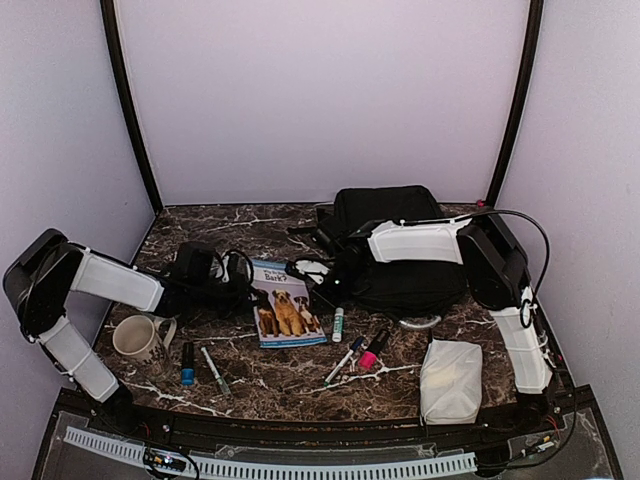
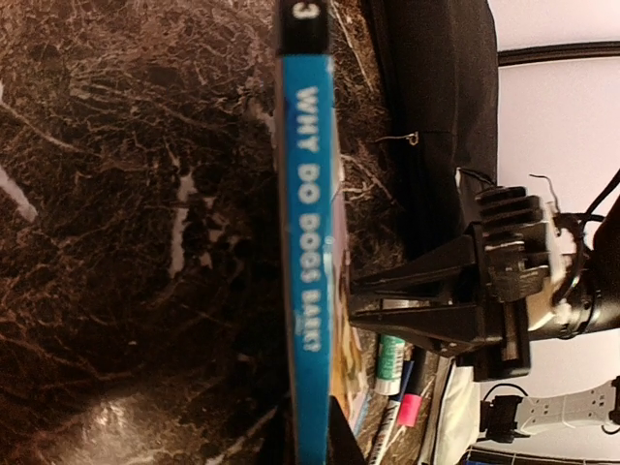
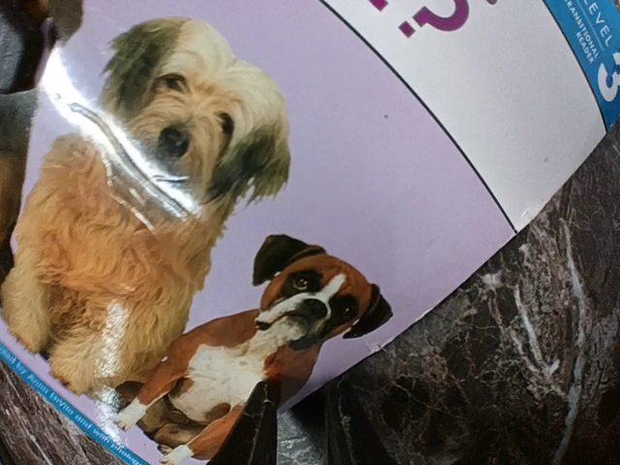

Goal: Pack the student bag
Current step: Pick up the book from the center of the board.

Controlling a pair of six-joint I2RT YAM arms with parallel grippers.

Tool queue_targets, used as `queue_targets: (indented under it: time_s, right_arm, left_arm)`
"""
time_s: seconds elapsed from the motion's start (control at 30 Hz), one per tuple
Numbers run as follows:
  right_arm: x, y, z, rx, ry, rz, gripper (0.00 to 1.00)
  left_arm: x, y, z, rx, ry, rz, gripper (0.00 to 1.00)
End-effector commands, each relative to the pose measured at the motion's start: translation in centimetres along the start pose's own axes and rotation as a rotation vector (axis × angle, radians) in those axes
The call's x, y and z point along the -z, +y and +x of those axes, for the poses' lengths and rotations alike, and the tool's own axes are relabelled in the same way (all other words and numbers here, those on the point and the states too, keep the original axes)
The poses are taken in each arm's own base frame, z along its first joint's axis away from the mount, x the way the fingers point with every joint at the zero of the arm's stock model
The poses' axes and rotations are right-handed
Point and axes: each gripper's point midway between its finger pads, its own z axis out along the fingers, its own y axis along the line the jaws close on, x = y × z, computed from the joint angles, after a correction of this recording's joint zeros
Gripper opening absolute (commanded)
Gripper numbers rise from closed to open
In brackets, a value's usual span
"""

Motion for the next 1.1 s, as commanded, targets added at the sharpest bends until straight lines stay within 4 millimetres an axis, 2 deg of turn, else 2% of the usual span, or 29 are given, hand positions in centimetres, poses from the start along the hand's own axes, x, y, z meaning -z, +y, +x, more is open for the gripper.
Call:
queue_targets:
  time_s: [0.0,0.13,0.23,0.4,0.5,0.57,0.63,0.73,0.83,1.07]
  right_arm:
    - [1.9,-0.9,-0.2,0.017,0.002,0.115,0.2]
    - [9.4,-0.6,-4.0,0.071,-0.131,0.12,0.22]
    - [15.9,-0.1,-5.7,0.097,-0.251,0.095,0.28]
    - [24.5,-1.4,-6.5,0.092,-0.431,0.161,0.43]
    - [27.8,-1.9,-6.2,0.088,-0.494,0.194,0.54]
    - [29.1,-2.1,-5.8,0.079,-0.516,0.199,0.62]
    - [29.8,-2.2,-5.4,0.056,-0.535,0.163,0.68]
    - [30.2,-2.5,-5.0,0.005,-0.574,0.083,0.79]
    - [30.1,-2.4,-4.8,-0.014,-0.599,0.013,0.99]
    - [27.7,-0.7,-5.6,-0.037,-0.601,-0.235,1.0]
  left_arm:
    - [2.4,-4.8,-1.8,-0.141,-0.048,0.043,0.01]
    - [4.5,-7.0,-3.6,-0.268,-0.091,-0.009,0.0]
    - [5.9,-9.3,-5.1,-0.368,-0.119,-0.029,0.0]
    - [7.4,-14.0,-7.0,-0.499,-0.148,0.023,0.0]
    - [8.0,-17.1,-7.8,-0.56,-0.166,0.101,0.0]
    - [8.4,-19.1,-8.1,-0.595,-0.171,0.164,0.0]
    - [8.9,-21.1,-8.2,-0.628,-0.176,0.233,0.0]
    - [9.5,-23.0,-8.0,-0.659,-0.184,0.317,0.0]
    - [10.2,-24.2,-7.7,-0.677,-0.202,0.389,0.0]
    - [11.8,-26.0,-6.5,-0.684,-0.215,0.546,0.0]
